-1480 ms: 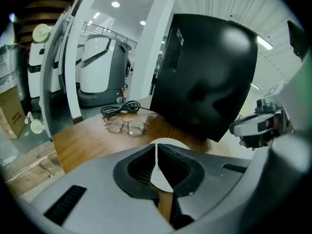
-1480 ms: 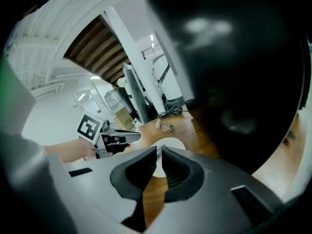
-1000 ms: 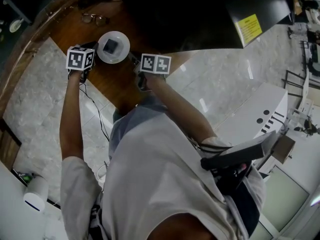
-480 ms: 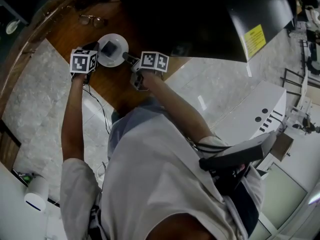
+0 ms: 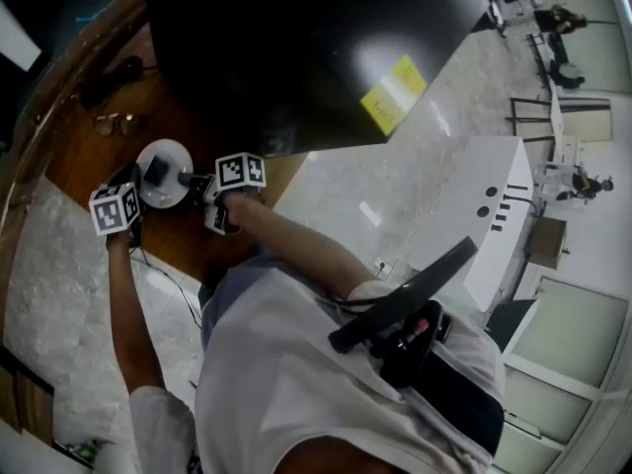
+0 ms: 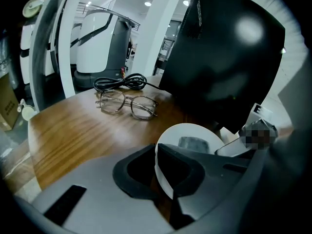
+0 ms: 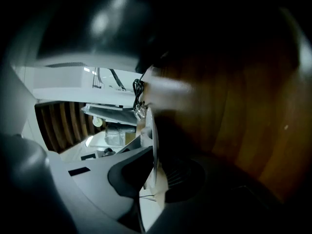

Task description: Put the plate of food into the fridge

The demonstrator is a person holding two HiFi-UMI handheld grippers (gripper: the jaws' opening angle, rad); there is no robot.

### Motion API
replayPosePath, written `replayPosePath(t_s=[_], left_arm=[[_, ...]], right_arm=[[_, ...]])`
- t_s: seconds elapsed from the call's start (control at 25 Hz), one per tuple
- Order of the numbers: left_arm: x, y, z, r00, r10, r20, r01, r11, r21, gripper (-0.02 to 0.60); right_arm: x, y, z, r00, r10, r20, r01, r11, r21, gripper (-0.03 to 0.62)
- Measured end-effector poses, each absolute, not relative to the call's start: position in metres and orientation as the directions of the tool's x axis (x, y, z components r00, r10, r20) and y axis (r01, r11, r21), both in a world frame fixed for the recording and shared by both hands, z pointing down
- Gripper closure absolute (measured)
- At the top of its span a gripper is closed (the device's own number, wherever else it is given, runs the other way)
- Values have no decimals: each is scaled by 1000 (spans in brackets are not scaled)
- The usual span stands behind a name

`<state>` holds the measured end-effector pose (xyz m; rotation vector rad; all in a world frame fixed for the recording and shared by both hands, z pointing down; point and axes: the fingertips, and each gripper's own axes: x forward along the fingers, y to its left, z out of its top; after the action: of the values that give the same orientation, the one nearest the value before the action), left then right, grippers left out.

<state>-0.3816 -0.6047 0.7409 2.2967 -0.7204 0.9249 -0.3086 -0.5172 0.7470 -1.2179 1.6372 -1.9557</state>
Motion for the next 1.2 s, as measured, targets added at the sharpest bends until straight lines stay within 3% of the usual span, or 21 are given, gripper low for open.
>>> replayPosePath(t_s=[0.12,0.52,0.68,0.88,1.2], left_arm=[[-373,-583,715,599,-264,756,-658,-700,277,561],[-371,-561,700,588,-223,778,-615,-748,250,563],[-353,-577,688,640,-247,728,-568,-790,231,561],[-393,-572,671,660,-303,688,-555,-814,174,561],[-390,-518,585,749,-299,592,-449,-885,121,562]], right_arm=[[-317,-499,721,-625,-695,355,-191,-304,-933,539],[-317,-479,694,-635,-715,293,-182,-230,-956,558],[-300,-491,692,-615,-752,236,-158,-176,-972,558],[-337,-489,684,-621,-770,144,-94,-109,-990,557],[-336,-437,615,-584,-810,53,-38,-38,-999,558]])
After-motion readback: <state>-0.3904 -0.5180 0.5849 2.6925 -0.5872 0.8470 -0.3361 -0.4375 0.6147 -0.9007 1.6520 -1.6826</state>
